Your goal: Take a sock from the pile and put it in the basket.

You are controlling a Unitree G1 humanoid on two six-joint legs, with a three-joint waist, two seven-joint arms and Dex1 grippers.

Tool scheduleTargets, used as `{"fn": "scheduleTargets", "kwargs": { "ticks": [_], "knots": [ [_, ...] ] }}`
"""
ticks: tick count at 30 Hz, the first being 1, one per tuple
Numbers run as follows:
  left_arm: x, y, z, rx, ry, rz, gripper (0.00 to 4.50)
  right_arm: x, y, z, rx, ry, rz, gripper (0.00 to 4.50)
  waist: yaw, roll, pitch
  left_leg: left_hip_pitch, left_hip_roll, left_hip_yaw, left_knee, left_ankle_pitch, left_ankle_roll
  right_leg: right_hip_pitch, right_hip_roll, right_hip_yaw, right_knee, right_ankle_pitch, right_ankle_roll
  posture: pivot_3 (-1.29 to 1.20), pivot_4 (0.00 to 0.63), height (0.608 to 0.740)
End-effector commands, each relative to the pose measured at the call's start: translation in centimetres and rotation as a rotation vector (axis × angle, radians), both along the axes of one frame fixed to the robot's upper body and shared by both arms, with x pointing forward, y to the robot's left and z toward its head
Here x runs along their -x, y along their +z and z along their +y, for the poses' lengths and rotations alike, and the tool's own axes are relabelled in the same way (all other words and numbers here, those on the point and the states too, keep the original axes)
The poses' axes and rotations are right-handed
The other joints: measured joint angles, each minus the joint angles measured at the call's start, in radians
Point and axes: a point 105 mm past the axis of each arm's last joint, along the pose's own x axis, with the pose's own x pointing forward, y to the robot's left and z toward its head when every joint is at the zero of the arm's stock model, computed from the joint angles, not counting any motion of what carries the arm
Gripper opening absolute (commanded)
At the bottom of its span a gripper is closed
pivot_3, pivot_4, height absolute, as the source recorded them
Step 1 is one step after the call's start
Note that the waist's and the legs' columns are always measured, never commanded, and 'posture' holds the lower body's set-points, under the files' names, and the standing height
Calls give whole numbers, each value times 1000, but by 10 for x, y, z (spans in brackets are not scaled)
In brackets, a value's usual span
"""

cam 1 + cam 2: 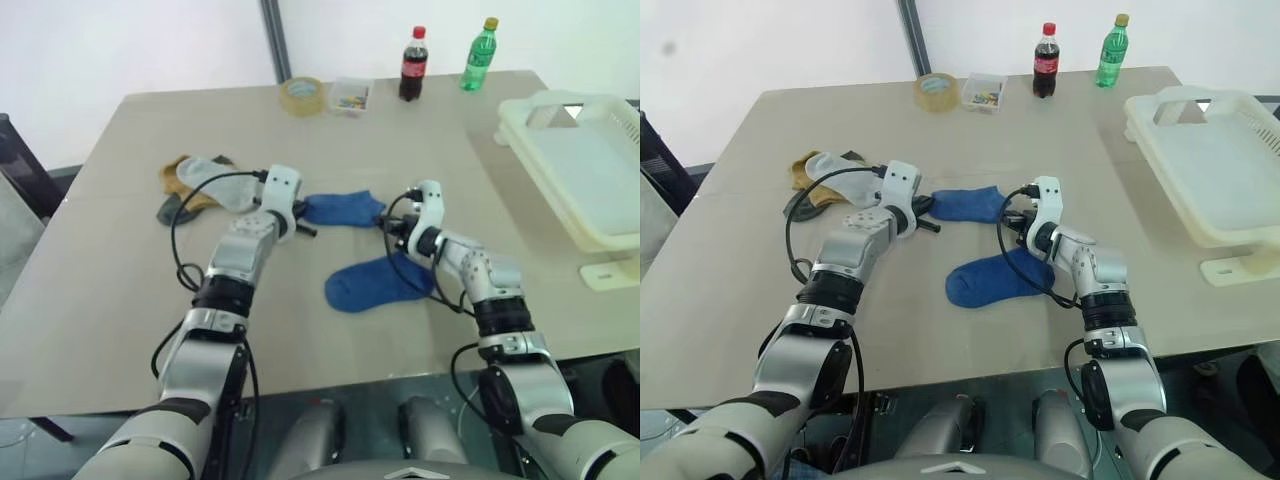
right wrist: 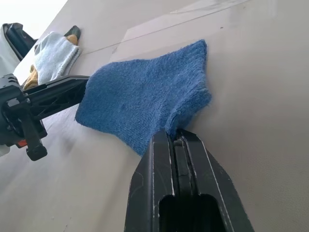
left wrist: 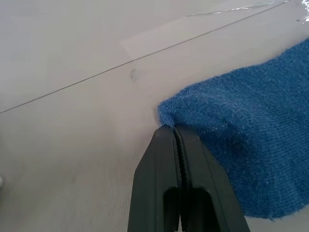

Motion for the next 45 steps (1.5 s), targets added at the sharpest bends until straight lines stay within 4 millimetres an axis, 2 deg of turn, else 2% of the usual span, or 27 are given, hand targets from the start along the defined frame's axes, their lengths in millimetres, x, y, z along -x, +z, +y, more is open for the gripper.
{"fn": "scheduleTargets", "kwargs": {
  "ticks": [1,6,12,14,17,22,25,28,31,34,37,45],
  "knots": [
    [10,-29,18,-5,72,97,14,0,7,-2,-7,-4,-28,0,-1,0,0,0,0,0,0,0,0,0,0,0,0,0,0,0,150,740],
    [13,-12,16,95,77,22,14,3,14,-3,-5,3,-50,0,-7,0,0,0,0,0,0,0,0,0,0,0,0,0,0,0,150,740],
    [35,13,7,188,20,-92,14,16,30,-13,29,11,-113,0,-8,0,0,-2,0,0,-1,0,0,-2,0,1,-1,0,0,0,150,740],
    [46,23,2,243,16,-126,14,24,38,-18,24,13,-126,0,-5,0,0,-3,0,0,-1,0,0,-2,0,1,-1,0,0,0,150,740],
    [75,37,-7,323,-2,-178,14,48,46,-31,41,7,-133,0,4,0,1,-4,0,-1,-1,0,0,-3,-1,1,-2,0,0,0,150,740],
    [108,46,-15,383,20,-225,14,84,43,-46,85,2,-89,0,19,-1,1,-4,0,-1,-2,0,0,-2,-1,0,-3,0,0,0,150,740],
    [123,46,-23,413,15,-245,14,101,38,-52,108,-4,-52,0,26,-1,1,-3,0,-1,-1,0,0,-1,-1,0,-2,0,0,0,150,740],
    [132,38,-31,440,35,-217,14,109,36,-56,116,-13,-23,0,36,-1,1,-2,0,0,-1,0,1,0,0,0,-2,0,0,0,150,740],
    [144,29,-44,422,8,-176,14,114,34,-63,134,-31,-1,0,40,-1,1,-1,0,0,-1,-2,3,0,0,-1,-3,0,0,0,150,740],
    [154,23,-46,399,-7,-147,14,116,35,-69,150,-44,6,0,41,-2,1,-2,0,0,-1,-1,2,0,-1,-1,-3,0,0,0,150,740],
    [159,18,-44,384,9,-130,14,117,35,-74,160,-50,16,0,39,-2,1,-2,0,0,-2,-2,2,0,-1,-1,-3,0,0,0,150,740],
    [168,12,-54,371,10,-119,14,125,27,-80,188,-49,57,0,43,-2,2,-2,0,0,-2,-3,4,0,-1,-1,-4,0,0,0,150,740]
  ]
}}
